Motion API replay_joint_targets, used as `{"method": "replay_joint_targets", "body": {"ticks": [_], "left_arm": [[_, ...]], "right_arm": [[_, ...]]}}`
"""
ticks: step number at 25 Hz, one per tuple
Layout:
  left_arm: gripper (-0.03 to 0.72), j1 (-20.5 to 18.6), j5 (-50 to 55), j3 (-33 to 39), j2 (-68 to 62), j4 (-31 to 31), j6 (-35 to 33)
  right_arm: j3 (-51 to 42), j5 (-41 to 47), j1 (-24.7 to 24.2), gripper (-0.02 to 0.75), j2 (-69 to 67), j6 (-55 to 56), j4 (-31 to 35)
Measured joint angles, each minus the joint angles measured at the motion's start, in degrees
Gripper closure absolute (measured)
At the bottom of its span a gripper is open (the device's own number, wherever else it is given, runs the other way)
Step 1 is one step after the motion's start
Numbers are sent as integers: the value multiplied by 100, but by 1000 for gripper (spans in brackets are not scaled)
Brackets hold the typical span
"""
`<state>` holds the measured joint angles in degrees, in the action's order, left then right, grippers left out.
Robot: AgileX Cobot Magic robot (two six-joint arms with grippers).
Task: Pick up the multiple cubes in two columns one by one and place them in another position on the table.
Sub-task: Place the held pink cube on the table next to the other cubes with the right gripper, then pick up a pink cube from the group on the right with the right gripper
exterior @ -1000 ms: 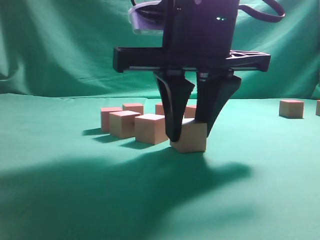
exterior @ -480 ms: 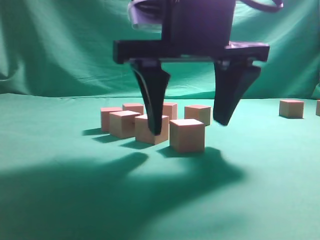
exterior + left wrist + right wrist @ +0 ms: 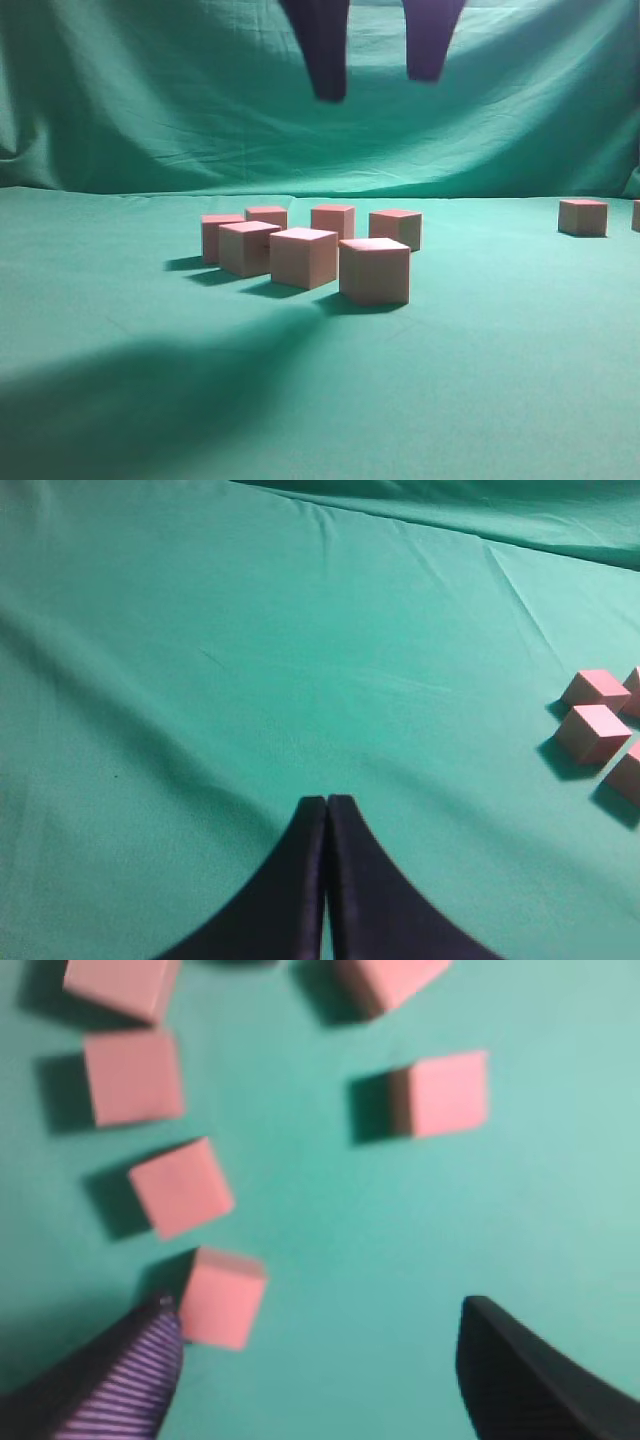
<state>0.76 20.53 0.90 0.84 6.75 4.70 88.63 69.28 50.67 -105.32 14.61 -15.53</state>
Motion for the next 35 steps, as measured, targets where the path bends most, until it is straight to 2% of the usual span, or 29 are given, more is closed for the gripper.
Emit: {"method": "replay_joint_targets", "body": {"ticks": [5,8,11,16,19,25,27,30,35], "left_arm": [[688,0,0,0,0,0,0],[688,0,0,0,0,0,0],[688,0,0,0,0,0,0],[688,0,0,0,0,0,0],[688,0,0,0,0,0,0],[688,0,0,0,0,0,0],[688,0,0,0,0,0,0],[688,0,0,0,0,0,0],[688,0,0,0,0,0,0]], "right_arm": [[99,95,-36,197,483,-44,-1048],[99,117,-273,197,826,-6,-1517],[121,121,-824,197,1044,12,-1625],[-28,130,-2199,197,1089,162,-1579],[-505,26,-3062,197,1089,189,-1211],[-1802,-1449,-4576,197,1089,-304,344],[-1996,-1886,-4884,197,1050,-754,892],[-2036,-2335,-5189,197,772,-1161,1299],[-2036,-2936,-5316,197,146,-1941,1836]]}}
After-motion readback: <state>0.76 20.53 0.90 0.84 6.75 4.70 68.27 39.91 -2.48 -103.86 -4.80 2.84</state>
